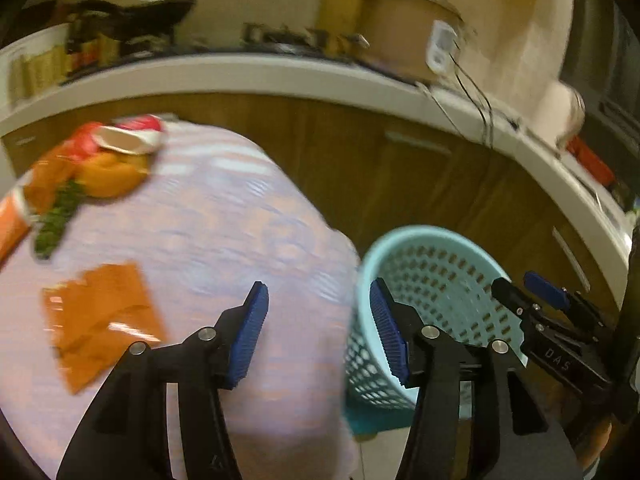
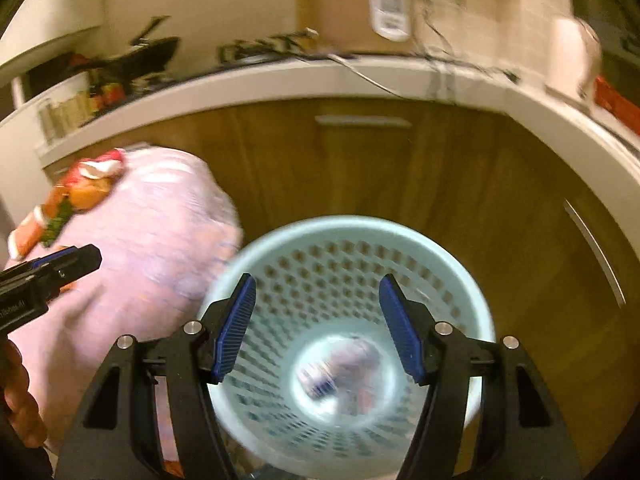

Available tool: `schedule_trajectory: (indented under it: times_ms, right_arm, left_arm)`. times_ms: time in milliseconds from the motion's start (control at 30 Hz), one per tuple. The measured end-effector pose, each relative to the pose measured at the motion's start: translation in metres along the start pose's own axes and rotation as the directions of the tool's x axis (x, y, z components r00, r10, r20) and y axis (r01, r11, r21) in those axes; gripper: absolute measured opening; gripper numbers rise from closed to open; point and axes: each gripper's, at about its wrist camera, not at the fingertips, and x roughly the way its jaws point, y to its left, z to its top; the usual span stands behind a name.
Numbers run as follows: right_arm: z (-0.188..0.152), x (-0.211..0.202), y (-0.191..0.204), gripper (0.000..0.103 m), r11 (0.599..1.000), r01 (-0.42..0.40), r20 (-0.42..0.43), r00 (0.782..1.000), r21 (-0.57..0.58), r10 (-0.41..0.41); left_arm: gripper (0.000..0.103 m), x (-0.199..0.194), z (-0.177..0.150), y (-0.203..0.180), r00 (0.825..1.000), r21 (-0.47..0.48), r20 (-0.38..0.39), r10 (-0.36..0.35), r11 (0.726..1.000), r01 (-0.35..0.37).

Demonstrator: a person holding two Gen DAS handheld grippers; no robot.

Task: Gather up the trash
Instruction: 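Move both open tools back over the table toward the orange items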

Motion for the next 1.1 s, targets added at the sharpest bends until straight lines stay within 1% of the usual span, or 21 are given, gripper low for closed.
schedule_trajectory:
  times_ms: [67,167,267,300,367,433,567,633,767,833,900,1000,1100]
  right_arm:
    - [0.009,-0.002,0.022,0.061,0.999,-0.031,0.018,0.999,-0.034,0.032]
    - [0.021,-0.006,0.057,0.061,0.992,-0.085,0.039,0.995,-0.09,0.089]
    - [0.033,-0.009,0.092,0.061,0.981,-0.128,0.059,0.989,-0.144,0.138]
    - [0.037,-0.011,0.104,0.061,0.977,-0.139,0.068,0.986,-0.162,0.152]
    - [0.044,-0.012,0.121,0.061,0.969,-0.164,0.079,0.98,-0.183,0.18]
    - [0.05,-0.011,0.139,0.061,0.961,-0.194,0.082,0.974,-0.198,0.213]
    - [0.054,-0.007,0.176,0.061,0.935,-0.258,0.067,0.957,-0.241,0.282]
    - [0.048,-0.001,0.194,0.061,0.919,-0.298,0.03,0.948,-0.257,0.316]
    - [0.034,0.013,0.227,0.061,0.879,-0.384,-0.058,0.921,-0.281,0.384]
    - [0.026,0.02,0.24,0.061,0.868,-0.397,-0.087,0.917,-0.297,0.39]
    - [0.021,0.028,0.249,0.061,0.865,-0.401,-0.112,0.916,-0.301,0.386]
    - [0.014,0.038,0.258,0.061,0.864,-0.405,-0.137,0.914,-0.3,0.381]
    - [0.009,0.045,0.267,0.065,0.865,-0.395,-0.147,0.919,-0.309,0.367]
  left_arm:
    - [0.053,-0.02,0.006,0.021,0.998,-0.033,0.045,0.039,0.999,-0.037]
    - [0.054,-0.045,0.013,0.049,0.991,-0.077,0.097,0.097,0.993,-0.089]
    - [0.056,-0.071,0.017,0.084,0.977,-0.145,0.142,0.162,0.979,-0.142]
    - [0.056,-0.081,0.017,0.098,0.969,-0.172,0.154,0.193,0.971,-0.166]
    - [0.056,-0.094,0.019,0.118,0.958,-0.204,0.167,0.234,0.959,-0.198]
    - [0.056,-0.105,0.019,0.14,0.946,-0.227,0.171,0.276,0.945,-0.235]
    - [0.057,-0.116,0.01,0.172,0.93,-0.263,0.168,0.326,0.924,-0.276]
    - [0.058,-0.121,0.003,0.191,0.923,-0.296,0.158,0.352,0.908,-0.295]
    - [0.058,-0.123,-0.005,0.222,0.906,-0.339,0.137,0.402,0.878,-0.338]
    - [0.058,-0.123,-0.009,0.239,0.901,-0.352,0.124,0.417,0.867,-0.353]
    - [0.058,-0.122,-0.011,0.251,0.895,-0.358,0.113,0.431,0.858,-0.368]
    - [0.058,-0.119,-0.011,0.277,0.898,-0.382,0.097,0.429,0.849,-0.364]
    - [0.061,-0.115,-0.008,0.295,0.898,-0.391,0.089,0.43,0.844,-0.366]
